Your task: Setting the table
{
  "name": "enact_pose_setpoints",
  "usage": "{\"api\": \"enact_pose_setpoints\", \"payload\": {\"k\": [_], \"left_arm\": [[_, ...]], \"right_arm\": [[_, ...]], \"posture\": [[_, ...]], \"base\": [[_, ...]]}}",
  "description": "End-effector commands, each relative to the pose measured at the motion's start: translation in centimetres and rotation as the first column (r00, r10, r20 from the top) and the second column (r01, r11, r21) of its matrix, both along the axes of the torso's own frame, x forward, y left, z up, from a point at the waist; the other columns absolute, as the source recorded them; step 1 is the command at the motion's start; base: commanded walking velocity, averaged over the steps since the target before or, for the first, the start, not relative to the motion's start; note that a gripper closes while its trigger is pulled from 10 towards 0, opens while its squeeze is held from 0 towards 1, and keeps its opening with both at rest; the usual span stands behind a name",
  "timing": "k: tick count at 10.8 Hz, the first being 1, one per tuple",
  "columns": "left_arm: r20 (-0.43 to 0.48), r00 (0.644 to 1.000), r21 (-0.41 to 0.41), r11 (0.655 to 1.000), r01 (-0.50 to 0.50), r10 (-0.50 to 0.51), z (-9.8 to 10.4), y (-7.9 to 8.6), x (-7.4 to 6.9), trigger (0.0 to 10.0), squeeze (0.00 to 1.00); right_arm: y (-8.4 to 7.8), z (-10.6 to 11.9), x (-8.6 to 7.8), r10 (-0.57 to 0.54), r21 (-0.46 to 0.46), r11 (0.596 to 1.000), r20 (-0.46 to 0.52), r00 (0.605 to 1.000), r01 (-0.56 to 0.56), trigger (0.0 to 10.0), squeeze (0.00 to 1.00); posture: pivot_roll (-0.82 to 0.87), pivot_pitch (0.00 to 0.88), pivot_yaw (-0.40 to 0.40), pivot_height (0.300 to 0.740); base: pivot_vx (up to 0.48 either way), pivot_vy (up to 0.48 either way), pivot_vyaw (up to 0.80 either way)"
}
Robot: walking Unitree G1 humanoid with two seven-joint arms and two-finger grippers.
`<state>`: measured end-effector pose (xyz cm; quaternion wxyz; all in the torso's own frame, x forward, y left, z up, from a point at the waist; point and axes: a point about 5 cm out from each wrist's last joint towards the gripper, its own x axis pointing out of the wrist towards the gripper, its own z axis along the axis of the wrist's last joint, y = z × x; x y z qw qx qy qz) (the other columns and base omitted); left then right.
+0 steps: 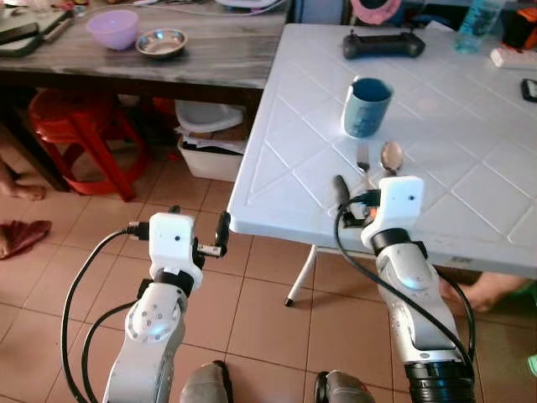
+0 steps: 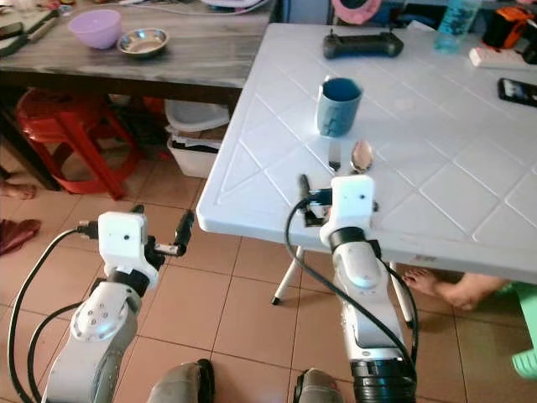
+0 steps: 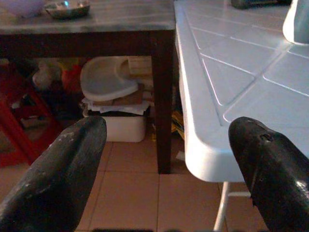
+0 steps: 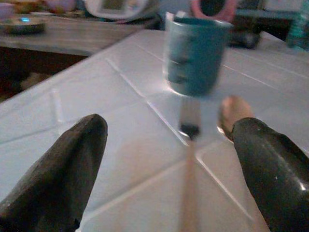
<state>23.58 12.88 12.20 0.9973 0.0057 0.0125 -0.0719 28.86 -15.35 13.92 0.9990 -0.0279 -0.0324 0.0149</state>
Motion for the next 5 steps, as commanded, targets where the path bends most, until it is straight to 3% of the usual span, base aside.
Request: {"api": "enact_pose_setpoints", "payload": {"k": [1,5], "left_arm": [[0.004,1.000,0.005,1.000,0.000,0.000,0.3,0.2,-0.2,10.0,0.00],[-0.016,1.000,0.015,1.000,0.014,-0.014,0.4,0.5,-1.0,10.0,0.00]], "right_arm": [[-0.4,0.2,0.2,-0.025,0.010,1.000,-0.005,1.000,0.025,10.0,0.00],[-1.3,1.8,2.7,-0.066,0.013,0.998,-0.014,0.998,0.066,10.0,0.00]], "posture": [[0.06,0.193,0.045,0.740],[0.08,0.225,0.053,0.740]], "base": [[0.000,0.000,0.00],[0.000,0.000,0.00]]}}
